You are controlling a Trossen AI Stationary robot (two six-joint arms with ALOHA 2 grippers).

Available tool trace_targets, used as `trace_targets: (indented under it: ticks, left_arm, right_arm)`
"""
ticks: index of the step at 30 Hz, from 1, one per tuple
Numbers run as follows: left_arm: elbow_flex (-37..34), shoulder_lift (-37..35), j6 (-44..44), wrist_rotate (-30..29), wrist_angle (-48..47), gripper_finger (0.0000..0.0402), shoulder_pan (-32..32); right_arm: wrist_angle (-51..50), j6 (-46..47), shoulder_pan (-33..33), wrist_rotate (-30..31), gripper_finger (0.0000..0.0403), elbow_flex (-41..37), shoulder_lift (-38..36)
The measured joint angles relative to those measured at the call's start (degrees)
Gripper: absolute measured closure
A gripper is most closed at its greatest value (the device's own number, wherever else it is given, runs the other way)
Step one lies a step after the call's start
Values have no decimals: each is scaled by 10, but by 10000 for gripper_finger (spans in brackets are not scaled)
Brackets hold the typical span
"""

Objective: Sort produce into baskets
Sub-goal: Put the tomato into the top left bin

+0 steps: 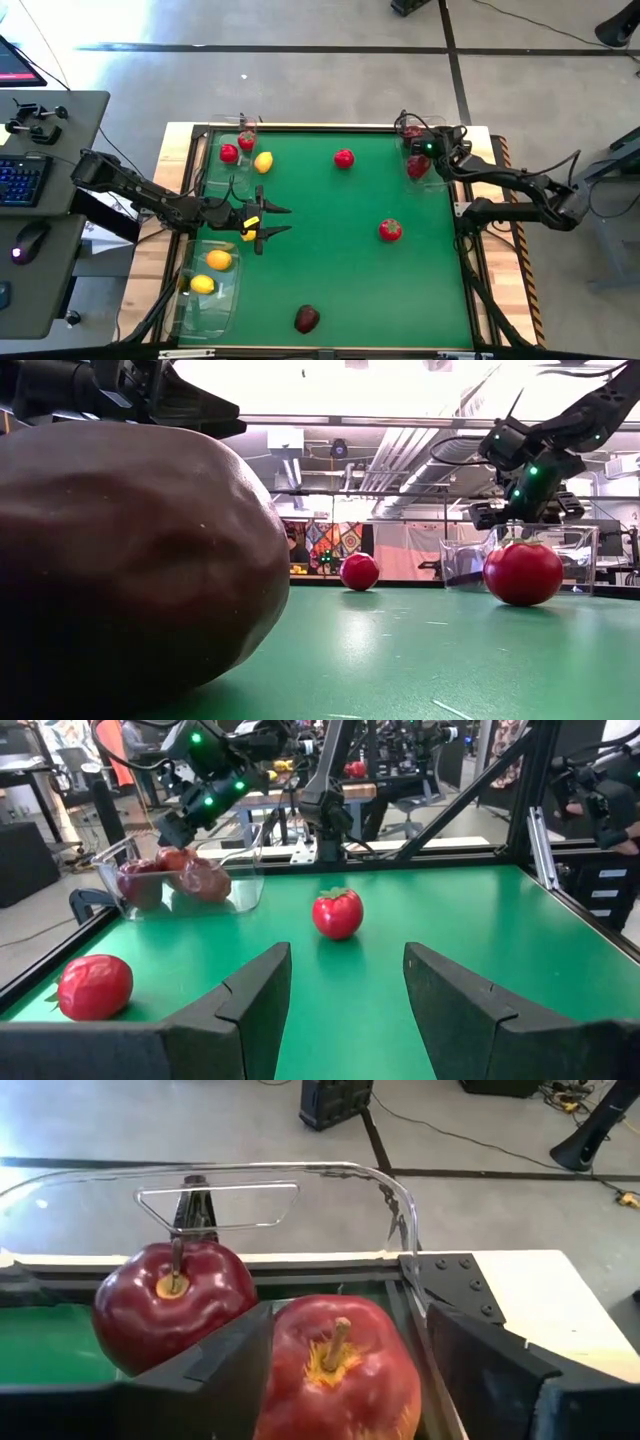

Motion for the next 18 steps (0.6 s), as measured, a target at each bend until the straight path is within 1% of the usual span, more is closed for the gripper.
trace_targets:
  ticks: [6, 10, 12, 14, 18]
  left_arm:
    - [0, 0, 0, 0, 0, 218, 0]
    - [0, 0, 0, 0, 0, 218, 0]
    - [0, 0, 0, 0, 0, 218, 0]
    - [0, 0, 2, 0, 0, 218, 0]
    - [0, 0, 3, 0, 0, 218, 0]
  right_arm:
    - [-15, -6, 6, -1, 137, 3, -7]
    - [-5, -35, 26, -8, 137, 3, -36]
    - [13, -63, 39, -28, 137, 3, -57]
    - [38, -97, 53, -74, 141, 4, -78]
    - [94, -159, 82, -201, 163, 4, -112]
